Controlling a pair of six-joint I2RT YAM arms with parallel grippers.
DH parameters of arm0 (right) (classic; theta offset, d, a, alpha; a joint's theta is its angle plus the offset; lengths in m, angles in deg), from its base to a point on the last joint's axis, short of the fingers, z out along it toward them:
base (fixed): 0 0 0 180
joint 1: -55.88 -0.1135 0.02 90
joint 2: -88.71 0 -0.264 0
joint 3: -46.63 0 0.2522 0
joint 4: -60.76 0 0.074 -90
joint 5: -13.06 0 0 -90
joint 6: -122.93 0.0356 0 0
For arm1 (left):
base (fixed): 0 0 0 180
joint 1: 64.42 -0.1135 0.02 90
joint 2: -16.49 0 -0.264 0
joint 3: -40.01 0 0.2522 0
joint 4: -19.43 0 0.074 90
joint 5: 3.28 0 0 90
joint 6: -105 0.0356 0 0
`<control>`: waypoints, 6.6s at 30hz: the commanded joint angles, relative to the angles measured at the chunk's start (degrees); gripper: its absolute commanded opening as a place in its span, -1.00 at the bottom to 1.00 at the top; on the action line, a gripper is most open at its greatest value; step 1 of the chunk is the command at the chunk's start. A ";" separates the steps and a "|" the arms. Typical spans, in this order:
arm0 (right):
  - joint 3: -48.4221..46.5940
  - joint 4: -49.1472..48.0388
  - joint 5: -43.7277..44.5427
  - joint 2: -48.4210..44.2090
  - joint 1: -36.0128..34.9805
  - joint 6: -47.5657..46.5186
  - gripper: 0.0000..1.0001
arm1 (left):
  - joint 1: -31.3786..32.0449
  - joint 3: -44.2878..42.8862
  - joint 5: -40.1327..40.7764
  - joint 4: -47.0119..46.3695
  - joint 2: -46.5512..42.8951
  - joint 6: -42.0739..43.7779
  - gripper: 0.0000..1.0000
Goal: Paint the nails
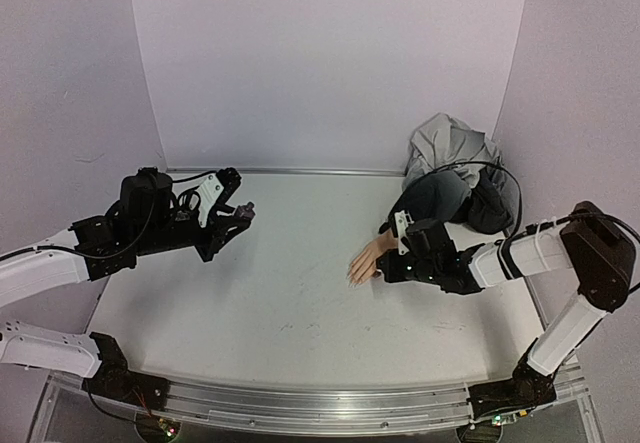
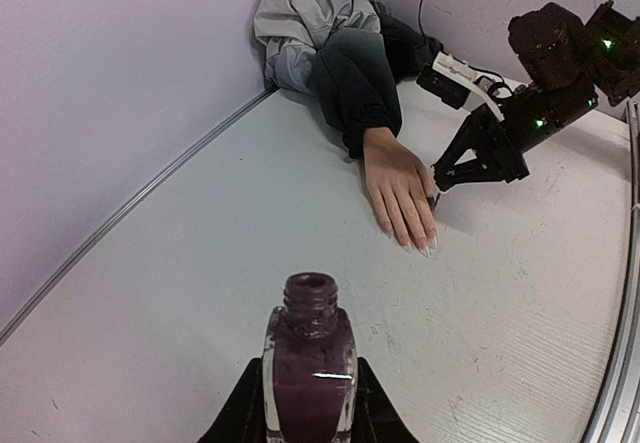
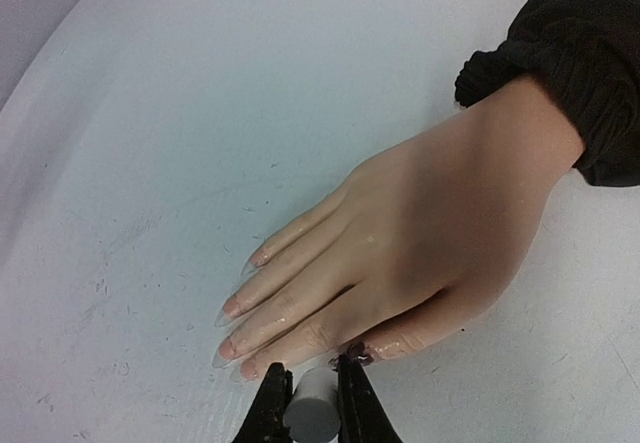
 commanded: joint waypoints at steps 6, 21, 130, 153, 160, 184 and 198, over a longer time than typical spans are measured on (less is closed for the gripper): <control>-2.15 4.82 6.46 -3.07 -0.43 1.28 -1.00 | -0.33 -3.74 -1.35 -2.43 -1.33 -0.84 -1.00; -3.25 2.62 4.92 0.26 -0.48 -0.26 -1.00 | -0.36 -3.67 -1.00 -2.43 -1.35 -0.69 -1.00; -3.46 0.69 4.71 1.27 -0.47 -0.89 -1.00 | -0.38 -3.71 -1.17 -2.43 -1.38 -0.71 -1.00; -2.72 0.14 5.36 -0.04 -0.39 -0.79 -1.00 | -0.34 -3.62 -1.08 -2.44 -1.46 -0.69 -1.00; -3.06 -0.14 5.47 0.93 -0.43 -0.84 -1.00 | -0.32 -3.63 -1.26 -2.43 -1.49 -0.73 -1.00; -2.60 0.65 6.66 -0.87 -0.45 -0.19 -1.00 | -0.33 -3.58 -1.17 -2.48 -1.62 -0.71 -1.00; -1.18 2.57 5.09 -3.71 -0.43 1.38 -1.00 | -0.32 -3.70 -1.44 -2.43 -1.50 -0.80 -1.00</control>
